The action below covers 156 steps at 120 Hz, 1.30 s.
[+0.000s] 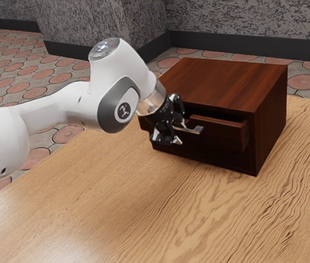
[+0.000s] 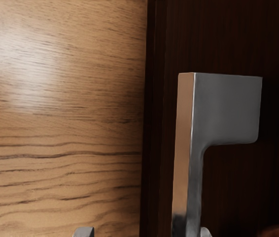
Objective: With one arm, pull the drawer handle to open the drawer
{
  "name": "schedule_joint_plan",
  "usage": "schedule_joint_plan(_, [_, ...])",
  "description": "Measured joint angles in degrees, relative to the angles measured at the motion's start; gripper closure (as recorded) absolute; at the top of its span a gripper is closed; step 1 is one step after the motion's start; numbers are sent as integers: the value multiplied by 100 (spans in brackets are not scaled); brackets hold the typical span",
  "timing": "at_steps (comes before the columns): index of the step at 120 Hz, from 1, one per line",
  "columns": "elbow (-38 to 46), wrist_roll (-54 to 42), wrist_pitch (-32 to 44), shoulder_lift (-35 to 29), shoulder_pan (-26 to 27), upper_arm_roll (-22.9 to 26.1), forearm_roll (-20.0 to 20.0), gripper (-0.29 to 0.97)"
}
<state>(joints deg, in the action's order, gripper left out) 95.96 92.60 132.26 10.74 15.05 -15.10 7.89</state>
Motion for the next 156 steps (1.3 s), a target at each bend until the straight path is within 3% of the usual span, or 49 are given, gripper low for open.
schedule_joint_plan(18, [105,84,-6,-130,86,-14,-4,67])
schedule_joint_plan(40, [624,171,69,-521,139,-4,-112,74])
schedule_joint_plan(144, [2763,341,656,-2421,104,56,-490,78])
schedule_joint_plan(156, [3035,352,683,-2709,-359,518,-510,78])
